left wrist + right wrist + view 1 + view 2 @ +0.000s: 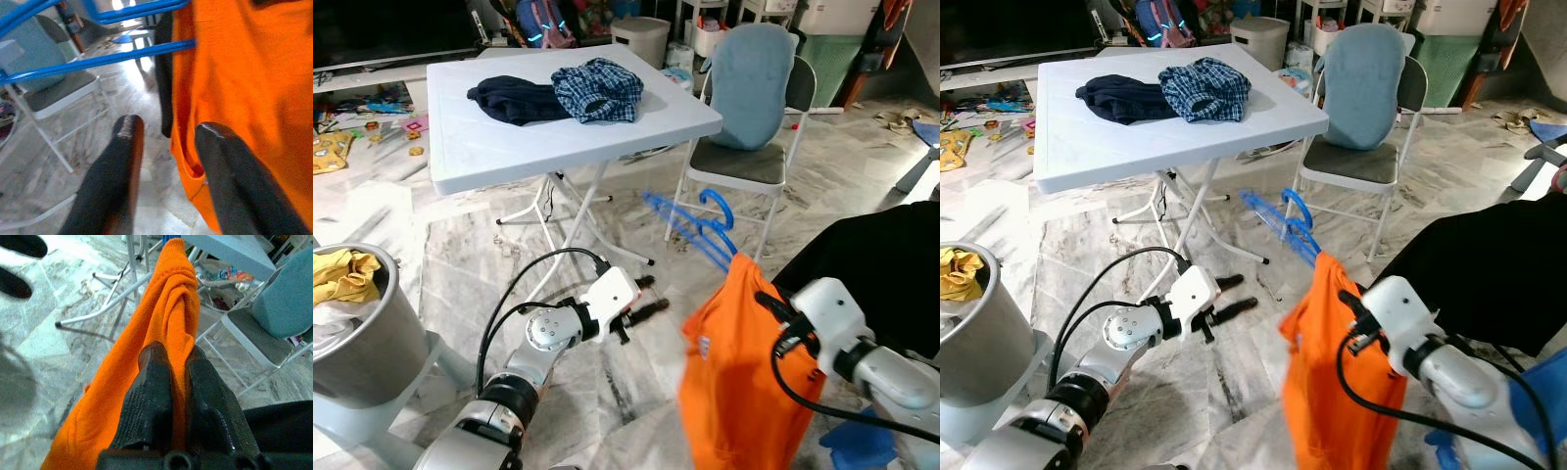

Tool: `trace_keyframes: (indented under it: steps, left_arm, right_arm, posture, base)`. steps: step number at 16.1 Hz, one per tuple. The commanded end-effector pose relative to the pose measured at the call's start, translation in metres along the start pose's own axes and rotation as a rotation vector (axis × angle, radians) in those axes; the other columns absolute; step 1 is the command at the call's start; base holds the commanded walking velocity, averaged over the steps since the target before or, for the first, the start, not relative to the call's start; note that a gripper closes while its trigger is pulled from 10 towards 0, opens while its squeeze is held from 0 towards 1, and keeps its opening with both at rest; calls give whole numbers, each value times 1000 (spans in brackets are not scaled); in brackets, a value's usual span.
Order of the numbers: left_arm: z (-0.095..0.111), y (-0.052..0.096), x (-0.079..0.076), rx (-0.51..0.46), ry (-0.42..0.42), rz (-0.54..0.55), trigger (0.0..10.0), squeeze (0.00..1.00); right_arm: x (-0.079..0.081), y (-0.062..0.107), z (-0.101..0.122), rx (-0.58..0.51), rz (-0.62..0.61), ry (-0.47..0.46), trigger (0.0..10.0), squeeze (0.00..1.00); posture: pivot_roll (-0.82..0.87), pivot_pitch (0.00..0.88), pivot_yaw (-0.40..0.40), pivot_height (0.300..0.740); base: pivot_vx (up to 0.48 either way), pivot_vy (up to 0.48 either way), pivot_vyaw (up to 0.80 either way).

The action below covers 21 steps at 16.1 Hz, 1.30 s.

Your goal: Hang hanger

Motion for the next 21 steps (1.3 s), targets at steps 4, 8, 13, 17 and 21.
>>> trace_keyframes:
  steps: [4,8,13,17,21]
  left_arm:
    - [29,11,17,-134,-154,17,10000,1000]
    - [37,21,21,-174,-171,-49,10000,1000]
    - [26,27,2,-124,-210,-241,10000,1000]
    - [18,29,-7,-77,-187,-369,10000,1000]
    - [11,31,-12,-37,-203,-433,10000,0]
  right_arm:
    - [20,4,-3,13,180,80,10000,0]
    - [21,29,-23,122,351,156,10000,0]
    - [0,60,-30,192,447,246,10000,0]
    - [-14,70,-28,218,483,289,10000,0]
    - [-10,75,-5,155,553,247,10000,0]
  posture:
    - [27,0,-30,740]
    - [24,0,-29,740]
    - [20,0,-27,740]
    - [16,0,-23,740]
    - [18,0,-17,740]
  base:
    - [0,0,0]
    - [0,0,0]
    - [0,0,0]
    - [0,0,0]
    - [0,0,0]
Point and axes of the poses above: a point about 5 cm out from each wrist's last joint towards the gripper, its own y axis pointing back from the gripper into the wrist, its own z axis along the axis of the wrist's last joint, x = y × z, the point moved 5 cm from there along -y, pointing out of the wrist towards the gripper, and after that the axes turned 8 degrees about -y, right-handed, at the moved point
